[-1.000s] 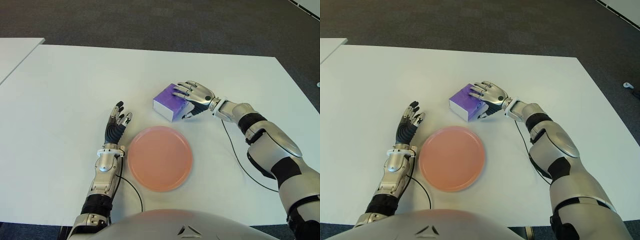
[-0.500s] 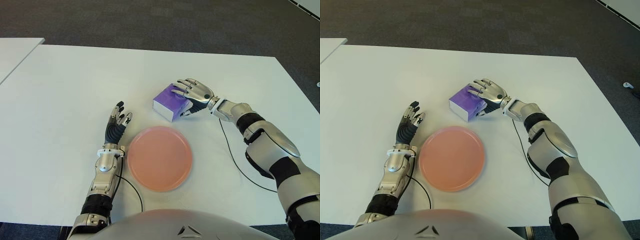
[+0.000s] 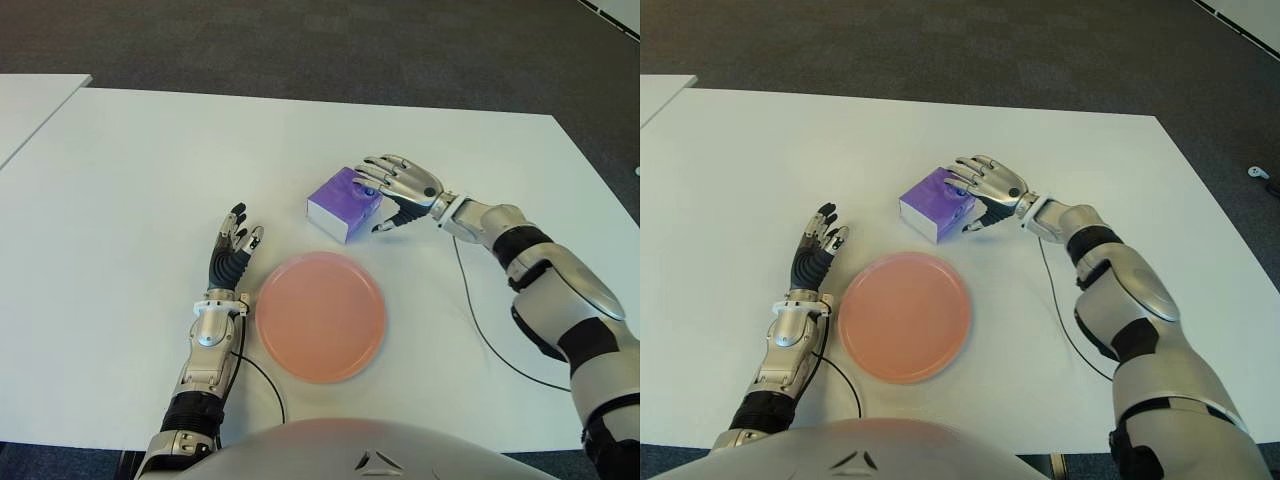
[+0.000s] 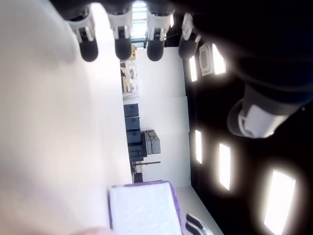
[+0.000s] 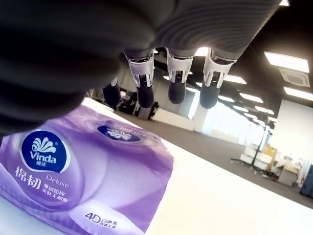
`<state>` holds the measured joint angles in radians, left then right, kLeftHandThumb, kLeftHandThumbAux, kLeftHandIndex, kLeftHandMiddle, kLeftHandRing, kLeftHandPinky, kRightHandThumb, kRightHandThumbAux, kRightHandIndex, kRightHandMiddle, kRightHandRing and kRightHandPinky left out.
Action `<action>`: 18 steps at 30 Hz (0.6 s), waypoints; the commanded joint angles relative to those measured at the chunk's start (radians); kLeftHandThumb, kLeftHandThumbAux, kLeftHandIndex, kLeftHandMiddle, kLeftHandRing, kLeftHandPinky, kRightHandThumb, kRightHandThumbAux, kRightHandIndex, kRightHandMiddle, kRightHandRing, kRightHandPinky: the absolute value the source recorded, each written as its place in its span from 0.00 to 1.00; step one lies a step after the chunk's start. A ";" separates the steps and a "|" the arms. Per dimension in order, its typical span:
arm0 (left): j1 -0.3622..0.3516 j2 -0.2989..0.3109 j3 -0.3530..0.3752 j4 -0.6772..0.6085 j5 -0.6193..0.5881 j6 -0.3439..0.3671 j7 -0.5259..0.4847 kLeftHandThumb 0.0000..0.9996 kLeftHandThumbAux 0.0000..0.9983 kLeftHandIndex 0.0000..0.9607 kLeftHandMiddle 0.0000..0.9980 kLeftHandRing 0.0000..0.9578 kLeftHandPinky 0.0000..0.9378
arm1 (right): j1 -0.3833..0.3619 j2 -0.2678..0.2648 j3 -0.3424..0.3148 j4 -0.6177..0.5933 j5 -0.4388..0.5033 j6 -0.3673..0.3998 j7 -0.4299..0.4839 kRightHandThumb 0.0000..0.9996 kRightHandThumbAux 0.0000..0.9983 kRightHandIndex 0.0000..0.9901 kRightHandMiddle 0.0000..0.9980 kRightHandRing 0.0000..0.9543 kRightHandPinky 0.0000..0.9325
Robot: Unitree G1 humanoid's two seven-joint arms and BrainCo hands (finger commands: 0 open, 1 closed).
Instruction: Put the tissue paper into the plate.
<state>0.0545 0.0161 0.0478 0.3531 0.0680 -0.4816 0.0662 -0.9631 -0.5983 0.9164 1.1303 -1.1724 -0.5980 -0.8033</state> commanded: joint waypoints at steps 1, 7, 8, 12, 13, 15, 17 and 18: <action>0.019 0.000 -0.005 -0.001 -0.004 0.008 -0.005 0.00 0.48 0.00 0.00 0.00 0.00 | 0.049 -0.085 0.018 -0.060 -0.029 -0.045 -0.004 0.50 0.31 0.00 0.00 0.00 0.00; 0.019 0.004 -0.005 -0.004 -0.006 0.013 -0.008 0.00 0.48 0.00 0.00 0.00 0.00 | 0.073 -0.146 0.013 -0.127 -0.032 -0.072 0.033 0.49 0.34 0.00 0.00 0.00 0.00; 0.018 0.004 -0.005 -0.003 -0.006 0.013 -0.009 0.00 0.48 0.00 0.00 0.00 0.00 | 0.078 -0.155 0.010 -0.138 -0.031 -0.076 0.038 0.49 0.35 0.00 0.00 0.00 0.00; 0.013 0.008 -0.005 0.004 -0.010 0.011 -0.014 0.00 0.48 0.00 0.00 0.00 0.00 | 0.117 -0.192 0.006 -0.176 -0.034 -0.080 0.049 0.50 0.37 0.00 0.00 0.00 0.00; 0.010 0.008 -0.004 0.008 -0.013 0.011 -0.016 0.00 0.48 0.00 0.00 0.00 0.00 | 0.126 -0.202 0.007 -0.183 -0.039 -0.077 0.051 0.50 0.37 0.00 0.00 0.00 0.00; 0.004 0.008 -0.004 0.012 -0.016 0.013 -0.017 0.00 0.48 0.00 0.00 0.00 0.00 | 0.135 -0.214 0.008 -0.193 -0.046 -0.074 0.057 0.50 0.38 0.00 0.00 0.00 0.00; 0.001 0.007 -0.003 0.013 -0.019 0.015 -0.016 0.00 0.48 0.00 0.00 0.00 0.00 | 0.139 -0.220 0.007 -0.200 -0.050 -0.072 0.064 0.50 0.39 0.00 0.00 0.00 0.00; 0.000 0.006 -0.003 0.014 -0.020 0.017 -0.016 0.00 0.48 0.00 0.00 0.00 0.00 | 0.141 -0.222 0.005 -0.203 -0.053 -0.071 0.067 0.50 0.39 0.00 0.00 0.00 0.00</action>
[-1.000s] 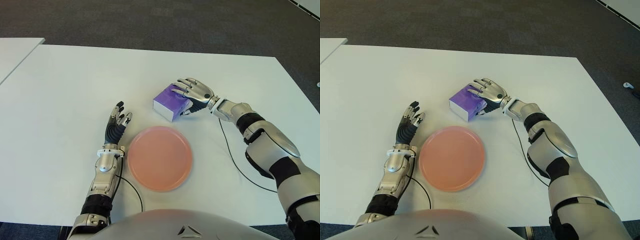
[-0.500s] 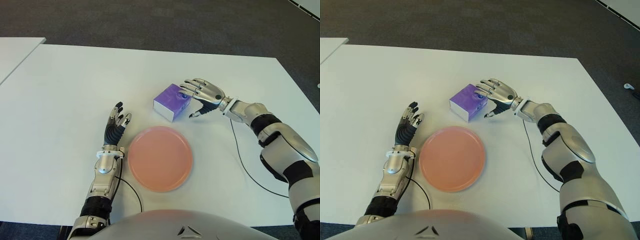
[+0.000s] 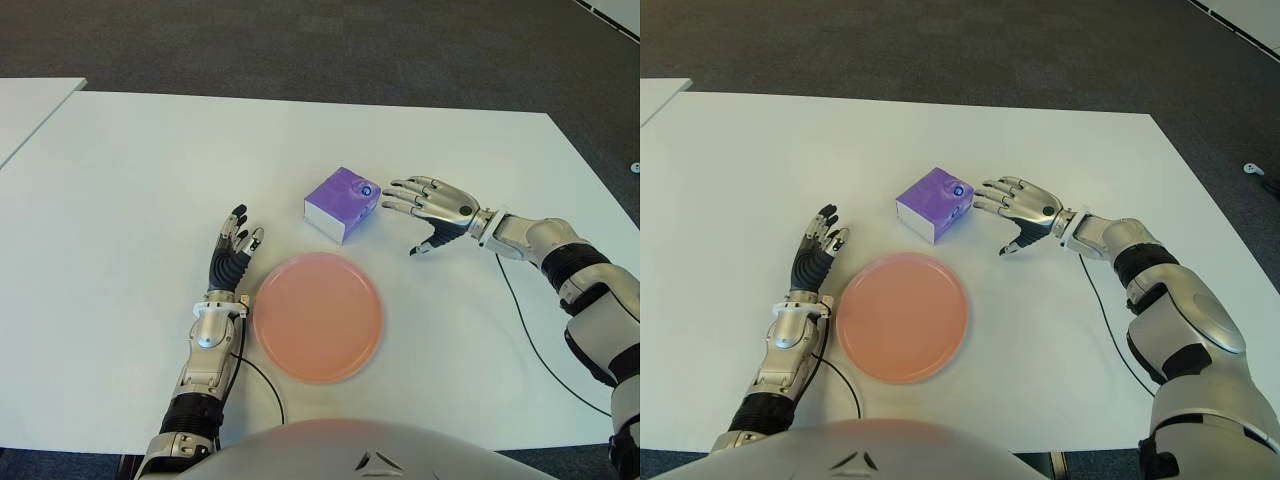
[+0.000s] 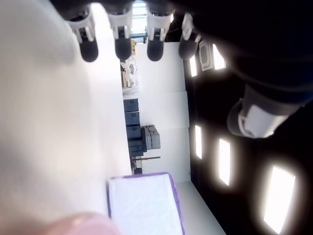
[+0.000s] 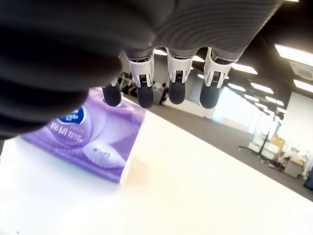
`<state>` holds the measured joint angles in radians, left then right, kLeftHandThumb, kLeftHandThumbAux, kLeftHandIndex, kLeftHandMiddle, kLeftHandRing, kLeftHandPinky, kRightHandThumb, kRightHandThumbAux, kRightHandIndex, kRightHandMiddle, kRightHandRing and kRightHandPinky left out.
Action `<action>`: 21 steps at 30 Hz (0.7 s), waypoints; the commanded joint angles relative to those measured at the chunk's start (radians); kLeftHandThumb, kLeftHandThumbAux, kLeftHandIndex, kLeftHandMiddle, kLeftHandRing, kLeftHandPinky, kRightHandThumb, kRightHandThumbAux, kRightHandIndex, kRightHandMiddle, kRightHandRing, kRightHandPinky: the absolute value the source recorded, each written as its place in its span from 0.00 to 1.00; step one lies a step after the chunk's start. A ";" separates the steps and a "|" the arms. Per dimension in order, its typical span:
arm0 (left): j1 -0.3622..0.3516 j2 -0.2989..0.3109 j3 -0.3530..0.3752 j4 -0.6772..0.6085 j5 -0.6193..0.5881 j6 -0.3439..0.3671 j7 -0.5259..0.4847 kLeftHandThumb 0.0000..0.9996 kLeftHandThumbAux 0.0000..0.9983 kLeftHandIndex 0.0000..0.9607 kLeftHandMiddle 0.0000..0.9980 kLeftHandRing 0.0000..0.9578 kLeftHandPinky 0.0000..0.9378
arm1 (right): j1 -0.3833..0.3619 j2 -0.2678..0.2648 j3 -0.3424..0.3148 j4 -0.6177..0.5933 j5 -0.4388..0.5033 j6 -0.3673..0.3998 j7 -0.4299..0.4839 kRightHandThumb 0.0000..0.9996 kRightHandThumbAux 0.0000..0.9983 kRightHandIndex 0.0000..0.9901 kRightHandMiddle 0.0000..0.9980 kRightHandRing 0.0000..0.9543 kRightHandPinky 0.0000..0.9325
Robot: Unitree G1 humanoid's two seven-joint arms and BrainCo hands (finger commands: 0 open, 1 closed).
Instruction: Put the tissue paper into the plate.
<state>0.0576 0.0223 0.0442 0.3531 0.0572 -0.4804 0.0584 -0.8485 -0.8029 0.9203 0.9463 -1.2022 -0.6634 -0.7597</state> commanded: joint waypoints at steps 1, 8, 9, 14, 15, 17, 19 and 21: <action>-0.004 0.000 0.000 0.014 -0.010 0.017 -0.008 0.00 0.48 0.00 0.00 0.00 0.00 | 0.028 -0.020 0.000 -0.021 -0.025 -0.006 0.026 0.50 0.39 0.00 0.00 0.00 0.00; -0.015 0.000 -0.001 0.020 -0.020 0.019 -0.014 0.00 0.47 0.00 0.00 0.00 0.00 | 0.031 -0.023 -0.009 -0.044 -0.029 -0.013 0.042 0.49 0.41 0.00 0.00 0.00 0.00; -0.017 0.000 -0.001 0.023 -0.021 0.019 -0.015 0.00 0.47 0.00 0.00 0.00 0.00 | 0.030 -0.022 -0.011 -0.050 -0.028 -0.013 0.047 0.49 0.41 0.00 0.00 0.00 0.00; -0.022 0.004 -0.004 0.031 -0.018 0.011 -0.016 0.00 0.48 0.00 0.00 0.00 0.00 | 0.022 -0.005 -0.021 -0.077 -0.027 -0.006 0.062 0.49 0.42 0.00 0.00 0.00 0.00; -0.022 0.004 -0.004 0.033 -0.017 0.009 -0.016 0.00 0.48 0.00 0.00 0.00 0.00 | 0.022 -0.003 -0.023 -0.079 -0.027 -0.004 0.063 0.50 0.42 0.00 0.00 0.00 0.00; -0.023 0.005 -0.005 0.033 -0.017 0.009 -0.016 0.00 0.48 0.00 0.00 0.00 0.00 | 0.019 0.003 -0.028 -0.081 -0.030 0.003 0.059 0.50 0.42 0.00 0.00 0.00 0.00; -0.023 0.004 -0.004 0.032 -0.016 0.010 -0.016 0.00 0.48 0.00 0.00 0.00 0.00 | 0.015 0.009 -0.033 -0.082 -0.032 0.009 0.056 0.51 0.42 0.00 0.00 0.00 0.00; -0.023 0.004 -0.004 0.031 -0.016 0.011 -0.016 0.00 0.48 0.00 0.00 0.00 0.00 | 0.008 0.015 -0.037 -0.082 -0.036 0.015 0.056 0.51 0.42 0.00 0.00 0.00 0.00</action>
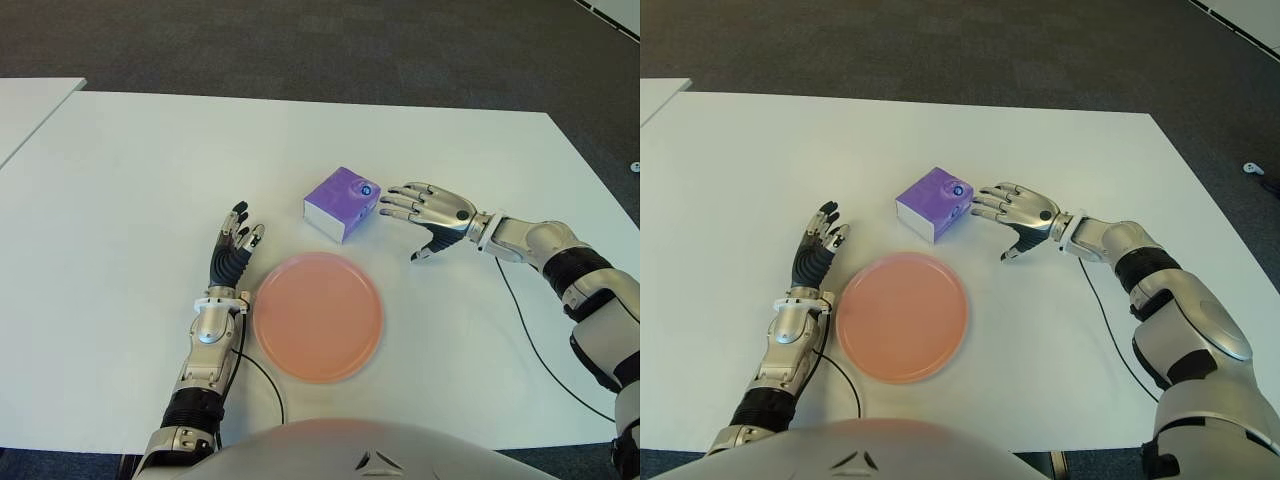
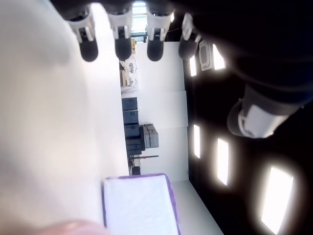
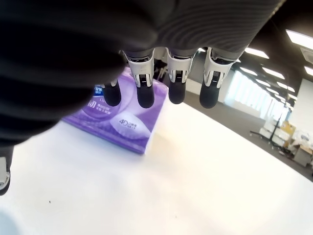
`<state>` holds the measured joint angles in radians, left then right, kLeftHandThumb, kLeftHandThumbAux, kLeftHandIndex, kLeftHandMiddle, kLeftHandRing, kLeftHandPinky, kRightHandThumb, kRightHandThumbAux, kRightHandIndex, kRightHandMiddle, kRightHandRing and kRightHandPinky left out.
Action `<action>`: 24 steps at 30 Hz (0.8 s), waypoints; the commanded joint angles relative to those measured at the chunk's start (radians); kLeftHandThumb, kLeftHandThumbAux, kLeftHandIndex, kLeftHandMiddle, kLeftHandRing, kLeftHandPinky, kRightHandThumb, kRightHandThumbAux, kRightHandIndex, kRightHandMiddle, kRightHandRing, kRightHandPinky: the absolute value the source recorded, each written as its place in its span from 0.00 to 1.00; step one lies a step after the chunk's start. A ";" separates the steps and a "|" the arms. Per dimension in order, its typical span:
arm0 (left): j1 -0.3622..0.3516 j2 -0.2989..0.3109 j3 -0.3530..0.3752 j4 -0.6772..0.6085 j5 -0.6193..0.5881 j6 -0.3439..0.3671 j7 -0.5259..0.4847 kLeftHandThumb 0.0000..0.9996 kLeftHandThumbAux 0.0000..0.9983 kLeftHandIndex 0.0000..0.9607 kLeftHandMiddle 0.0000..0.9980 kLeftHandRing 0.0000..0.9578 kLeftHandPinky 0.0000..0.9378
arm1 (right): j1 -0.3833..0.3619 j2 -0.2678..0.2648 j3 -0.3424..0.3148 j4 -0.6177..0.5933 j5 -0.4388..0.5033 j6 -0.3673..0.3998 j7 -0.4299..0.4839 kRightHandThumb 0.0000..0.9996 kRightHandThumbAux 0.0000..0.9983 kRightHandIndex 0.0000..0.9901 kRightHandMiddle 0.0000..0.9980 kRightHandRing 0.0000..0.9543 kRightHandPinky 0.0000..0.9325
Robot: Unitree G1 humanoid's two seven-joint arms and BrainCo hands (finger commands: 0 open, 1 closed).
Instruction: Put the tissue paper into the plate.
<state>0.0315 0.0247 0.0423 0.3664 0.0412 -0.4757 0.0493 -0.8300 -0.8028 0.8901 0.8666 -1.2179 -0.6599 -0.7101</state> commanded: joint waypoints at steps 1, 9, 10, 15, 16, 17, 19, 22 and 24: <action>0.003 0.002 -0.002 0.017 0.000 0.007 -0.006 0.00 0.48 0.00 0.00 0.00 0.00 | -0.016 0.019 -0.008 -0.001 -0.022 0.015 0.005 0.51 0.42 0.00 0.00 0.00 0.00; 0.009 0.001 -0.001 0.015 -0.001 0.001 -0.005 0.00 0.47 0.00 0.00 0.00 0.00 | -0.081 0.061 -0.027 0.039 -0.021 0.037 -0.009 0.52 0.41 0.00 0.00 0.00 0.00; 0.010 0.001 -0.001 0.015 -0.001 0.001 -0.004 0.00 0.47 0.00 0.00 0.00 0.00 | -0.085 0.061 -0.033 0.038 -0.018 0.042 -0.015 0.51 0.41 0.00 0.00 0.00 0.00; 0.018 0.003 0.001 0.007 0.006 0.003 0.004 0.00 0.47 0.00 0.00 0.00 0.00 | -0.072 0.070 -0.066 0.032 -0.003 0.097 -0.045 0.51 0.42 0.00 0.00 0.00 0.00; 0.020 0.004 0.001 0.006 0.007 0.003 0.004 0.00 0.47 0.00 0.00 0.00 0.00 | -0.073 0.071 -0.073 0.028 0.000 0.106 -0.044 0.51 0.43 0.00 0.00 0.00 0.00; 0.020 0.005 0.001 0.005 0.008 0.003 0.004 0.00 0.47 0.00 0.00 0.00 0.00 | -0.076 0.071 -0.087 0.018 0.007 0.122 -0.037 0.51 0.43 0.00 0.00 0.00 0.00; 0.021 0.006 0.002 0.003 0.009 0.004 0.004 0.00 0.47 0.00 0.00 0.00 0.00 | -0.078 0.070 -0.110 -0.005 0.019 0.147 -0.020 0.51 0.44 0.00 0.00 0.00 0.00; 0.022 0.006 0.003 0.001 0.010 0.007 0.005 0.00 0.46 0.00 0.00 0.00 0.00 | -0.070 0.071 -0.138 -0.039 0.033 0.175 0.003 0.51 0.45 0.00 0.00 0.00 0.00; 0.022 0.006 0.004 -0.002 0.012 0.010 0.008 0.00 0.46 0.00 0.00 0.00 0.00 | -0.056 0.077 -0.161 -0.066 0.048 0.194 0.016 0.51 0.46 0.00 0.00 0.00 0.00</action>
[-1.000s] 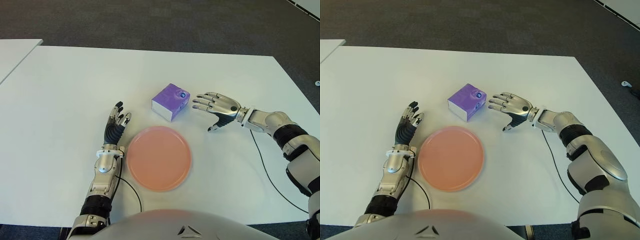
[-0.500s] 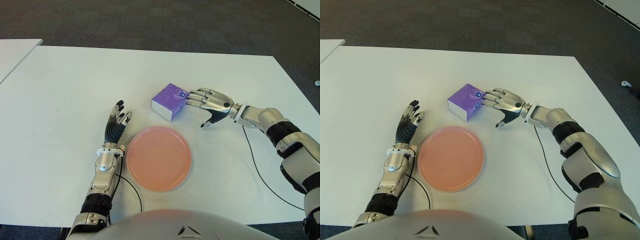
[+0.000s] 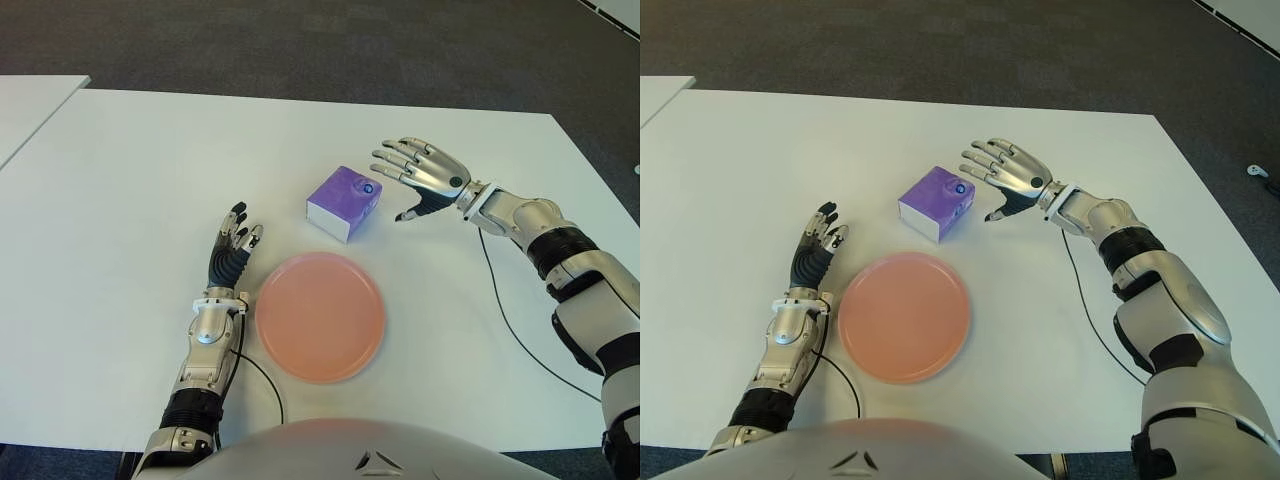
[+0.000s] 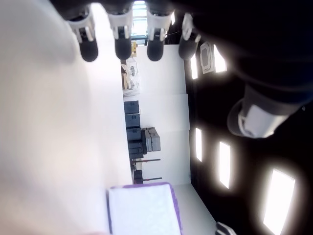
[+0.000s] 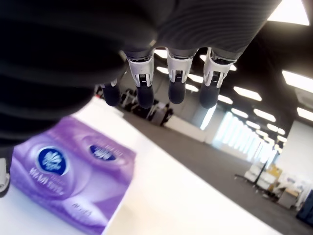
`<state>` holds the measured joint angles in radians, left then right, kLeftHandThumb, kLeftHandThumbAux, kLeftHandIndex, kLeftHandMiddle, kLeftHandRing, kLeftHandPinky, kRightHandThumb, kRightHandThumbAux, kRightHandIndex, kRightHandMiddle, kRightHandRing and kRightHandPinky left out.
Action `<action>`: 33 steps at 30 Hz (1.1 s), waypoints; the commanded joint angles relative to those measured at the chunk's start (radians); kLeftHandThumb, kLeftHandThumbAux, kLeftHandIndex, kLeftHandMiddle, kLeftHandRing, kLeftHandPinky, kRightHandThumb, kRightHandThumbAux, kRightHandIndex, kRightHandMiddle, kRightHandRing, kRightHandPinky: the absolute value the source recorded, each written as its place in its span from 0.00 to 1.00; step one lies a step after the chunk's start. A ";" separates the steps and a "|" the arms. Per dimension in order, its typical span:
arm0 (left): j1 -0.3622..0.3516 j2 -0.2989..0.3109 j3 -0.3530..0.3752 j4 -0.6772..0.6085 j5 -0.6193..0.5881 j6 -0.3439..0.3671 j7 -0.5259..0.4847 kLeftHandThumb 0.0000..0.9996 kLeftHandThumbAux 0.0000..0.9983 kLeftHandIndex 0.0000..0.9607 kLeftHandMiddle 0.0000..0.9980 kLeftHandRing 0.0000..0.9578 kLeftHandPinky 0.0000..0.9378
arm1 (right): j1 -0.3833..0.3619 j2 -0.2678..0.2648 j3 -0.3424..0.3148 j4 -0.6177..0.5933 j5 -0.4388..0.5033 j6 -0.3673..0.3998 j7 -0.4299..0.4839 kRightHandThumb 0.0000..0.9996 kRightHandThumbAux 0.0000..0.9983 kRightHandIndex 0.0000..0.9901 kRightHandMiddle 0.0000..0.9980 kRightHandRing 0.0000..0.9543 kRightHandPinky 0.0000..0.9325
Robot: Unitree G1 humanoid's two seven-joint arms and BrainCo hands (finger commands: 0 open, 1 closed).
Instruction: Put the tissue paper into the plate.
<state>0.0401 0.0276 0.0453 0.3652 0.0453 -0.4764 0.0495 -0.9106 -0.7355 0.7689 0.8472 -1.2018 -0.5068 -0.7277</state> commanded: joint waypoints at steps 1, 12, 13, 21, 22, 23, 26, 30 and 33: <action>0.014 0.003 0.001 -0.002 0.009 0.012 0.008 0.00 0.46 0.00 0.00 0.00 0.00 | 0.031 0.013 -0.050 -0.059 0.040 0.048 0.040 0.52 0.46 0.00 0.00 0.00 0.00; 0.018 0.000 0.002 -0.009 0.007 0.019 0.004 0.00 0.45 0.00 0.00 0.00 0.00 | 0.052 0.077 -0.094 -0.090 0.090 0.070 0.097 0.52 0.43 0.00 0.00 0.00 0.00; 0.019 0.000 0.002 -0.009 0.007 0.018 0.004 0.00 0.45 0.00 0.00 0.00 0.00 | 0.048 0.088 -0.091 -0.075 0.090 0.065 0.092 0.52 0.43 0.00 0.00 0.00 0.00; 0.023 -0.006 0.001 -0.014 0.013 0.021 0.014 0.00 0.46 0.00 0.00 0.00 0.00 | 0.019 0.124 -0.070 0.004 0.082 0.005 0.057 0.50 0.42 0.00 0.00 0.00 0.00; 0.024 -0.007 0.000 -0.015 0.014 0.021 0.015 0.00 0.46 0.00 0.00 0.00 0.00 | 0.016 0.127 -0.068 0.010 0.080 0.000 0.053 0.50 0.42 0.00 0.00 0.00 0.00; 0.025 -0.008 0.000 -0.016 0.017 0.020 0.018 0.00 0.46 0.00 0.00 0.00 0.00 | 0.011 0.133 -0.061 0.025 0.076 -0.008 0.047 0.50 0.42 0.00 0.00 0.00 0.00; 0.030 -0.010 -0.001 -0.020 0.026 0.018 0.027 0.00 0.47 0.00 0.00 0.00 0.00 | -0.005 0.153 -0.033 0.073 0.056 -0.031 0.022 0.51 0.42 0.00 0.00 0.00 0.00; 0.033 -0.009 -0.005 -0.022 0.032 0.015 0.032 0.00 0.47 0.00 0.00 0.00 0.00 | -0.025 0.173 0.000 0.124 0.035 -0.048 -0.007 0.51 0.41 0.00 0.00 0.00 0.00; 0.035 -0.008 -0.007 -0.020 0.032 0.012 0.033 0.00 0.46 0.00 0.00 0.00 0.00 | -0.041 0.191 0.027 0.163 0.021 -0.056 -0.023 0.51 0.42 0.00 0.00 0.00 0.00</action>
<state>0.0603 0.0236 0.0430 0.3442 0.0662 -0.4705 0.0744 -0.9321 -0.5659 0.7631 0.9727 -1.1534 -0.5407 -0.7381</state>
